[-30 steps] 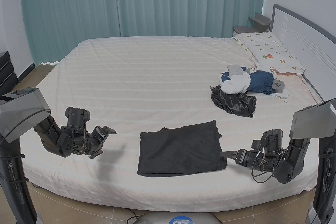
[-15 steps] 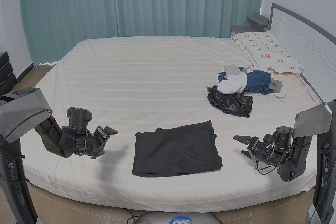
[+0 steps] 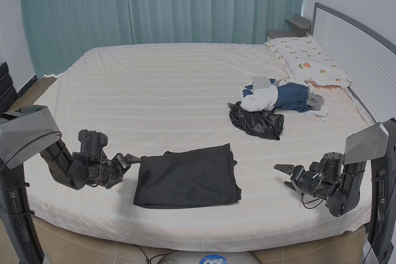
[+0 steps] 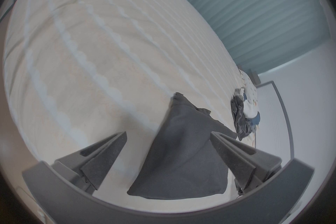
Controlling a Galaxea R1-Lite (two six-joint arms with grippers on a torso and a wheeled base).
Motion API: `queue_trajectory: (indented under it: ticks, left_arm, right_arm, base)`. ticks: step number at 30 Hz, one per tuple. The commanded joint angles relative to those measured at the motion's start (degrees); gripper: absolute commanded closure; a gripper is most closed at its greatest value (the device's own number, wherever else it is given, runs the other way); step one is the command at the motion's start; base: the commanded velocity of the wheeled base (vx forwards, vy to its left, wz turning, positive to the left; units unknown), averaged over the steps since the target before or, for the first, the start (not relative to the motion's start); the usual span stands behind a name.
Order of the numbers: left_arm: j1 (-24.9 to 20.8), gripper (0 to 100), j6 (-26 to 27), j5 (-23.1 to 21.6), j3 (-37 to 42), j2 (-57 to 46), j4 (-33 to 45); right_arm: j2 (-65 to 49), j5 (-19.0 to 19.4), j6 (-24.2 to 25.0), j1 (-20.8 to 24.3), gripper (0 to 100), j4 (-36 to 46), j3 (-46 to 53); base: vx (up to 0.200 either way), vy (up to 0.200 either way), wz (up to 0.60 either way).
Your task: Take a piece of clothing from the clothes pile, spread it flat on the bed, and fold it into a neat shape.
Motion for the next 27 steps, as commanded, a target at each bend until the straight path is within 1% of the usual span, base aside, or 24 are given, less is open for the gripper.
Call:
queue_trajectory:
  ticks: [1, 4, 7, 9, 13, 19, 21, 27]
  left_arm:
    - [0.25, 0, 5.43, -0.28, 2.63, 1.83, -5.2]
    - [-0.28, 0, 8.41, -0.19, 2.54, 3.68, -6.95]
    - [-0.81, 0, 12.72, -0.28, 1.57, 5.26, -7.13]
    - [-0.98, 0, 14.48, -0.63, 1.13, 5.87, -7.04]
    - [-2.39, 0, 15.01, -4.06, 0.52, 6.49, -7.13]
    - [-2.56, 0, 15.36, -7.84, -0.89, 6.75, -7.04]
    - [-2.65, 0, 15.97, -8.36, -0.89, 7.02, -6.95]
    - [-2.65, 0, 20.02, -8.01, -0.89, 8.51, -7.13]
  right_arm:
    - [1.15, -0.91, -2.09, 0.97, 0, -0.58, 0.6]
    - [2.03, -2.23, -3.84, 1.15, 0, -0.58, 0.51]
    - [2.03, -2.4, -3.93, 1.15, 0, -0.58, 0.51]
    - [2.11, -2.4, -3.93, 1.15, 0, -0.58, 0.51]
    - [2.03, -2.4, -4.02, 1.15, 0, -0.58, 0.6]
    - [2.11, -2.4, -4.02, 1.15, 0, -0.58, 0.6]
    - [2.11, -2.4, -4.02, 1.15, 0, -0.58, 0.6]
    - [2.11, -2.4, -4.02, 1.15, 0, -0.58, 0.6]
  base:
    - [0.0, 0.0, 0.0]
    - [0.0, 0.0, 0.0]
    - [0.0, 0.0, 0.0]
    - [0.0, 0.0, 0.0]
    - [0.0, 0.0, 0.0]
    - [0.0, 0.0, 0.0]
    - [0.0, 0.0, 0.0]
    - [0.0, 0.0, 0.0]
